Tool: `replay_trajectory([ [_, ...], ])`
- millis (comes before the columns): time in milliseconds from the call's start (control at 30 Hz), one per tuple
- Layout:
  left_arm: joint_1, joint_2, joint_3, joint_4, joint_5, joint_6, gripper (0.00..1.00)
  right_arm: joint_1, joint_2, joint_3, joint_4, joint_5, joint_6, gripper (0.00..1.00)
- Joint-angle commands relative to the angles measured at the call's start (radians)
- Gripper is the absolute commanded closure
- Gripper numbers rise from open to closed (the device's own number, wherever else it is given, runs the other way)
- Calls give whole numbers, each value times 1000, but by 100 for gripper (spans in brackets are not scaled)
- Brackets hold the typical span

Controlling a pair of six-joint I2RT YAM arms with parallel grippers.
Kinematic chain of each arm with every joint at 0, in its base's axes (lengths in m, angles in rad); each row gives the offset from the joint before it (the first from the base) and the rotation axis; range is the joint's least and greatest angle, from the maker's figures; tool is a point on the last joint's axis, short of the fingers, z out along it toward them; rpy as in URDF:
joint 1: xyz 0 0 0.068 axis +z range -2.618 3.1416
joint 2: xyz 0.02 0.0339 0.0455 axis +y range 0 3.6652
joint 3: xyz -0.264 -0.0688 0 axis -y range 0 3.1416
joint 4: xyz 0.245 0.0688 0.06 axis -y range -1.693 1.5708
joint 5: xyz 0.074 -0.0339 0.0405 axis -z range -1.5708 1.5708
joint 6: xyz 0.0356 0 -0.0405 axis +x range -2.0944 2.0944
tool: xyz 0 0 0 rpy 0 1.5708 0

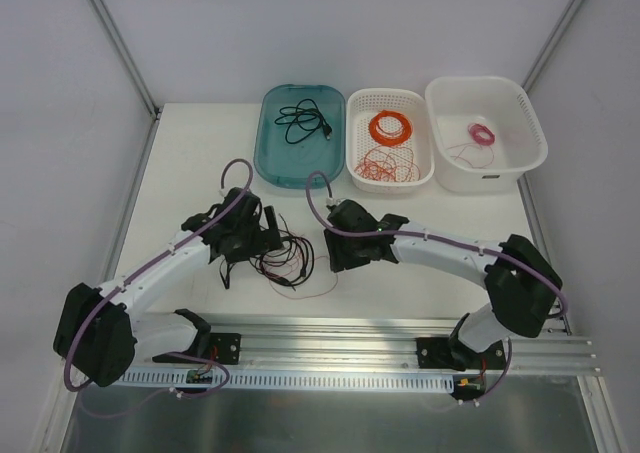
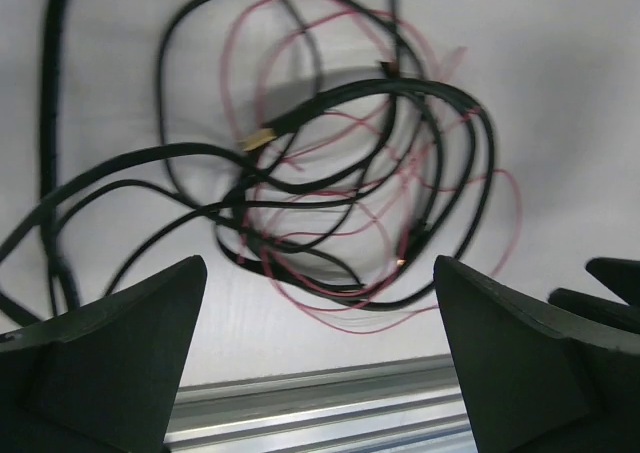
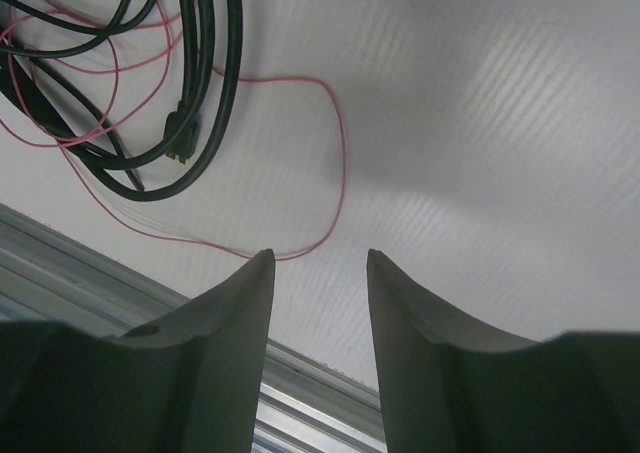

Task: Untangle the cables

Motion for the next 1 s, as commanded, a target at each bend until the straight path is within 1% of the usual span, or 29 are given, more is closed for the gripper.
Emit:
replay_trajectory([
  [0, 67, -35, -55, -52, -23, 21, 1, 26, 68, 76, -31, 11, -18, 55],
  [67, 90, -32, -58, -51, -20, 32, 1, 42, 120, 113, -54, 20, -13, 58],
  [267, 100, 21, -38, -51, -31, 42, 1, 63, 211, 179, -133, 75, 14, 66],
  [400, 101, 52, -20, -49, -34, 50, 1, 65, 251, 193, -165, 109, 30, 68],
  [500, 101, 61, -15, -51, -37, 52, 1, 65, 268, 193, -168, 120, 36, 71],
  [900, 110, 80, -29, -49, -46, 53, 1, 65, 340, 194, -128, 83, 44, 75],
  [967, 112, 83, -32, -48, -46, 52, 1, 65, 349, 202, -128, 87, 44, 78],
])
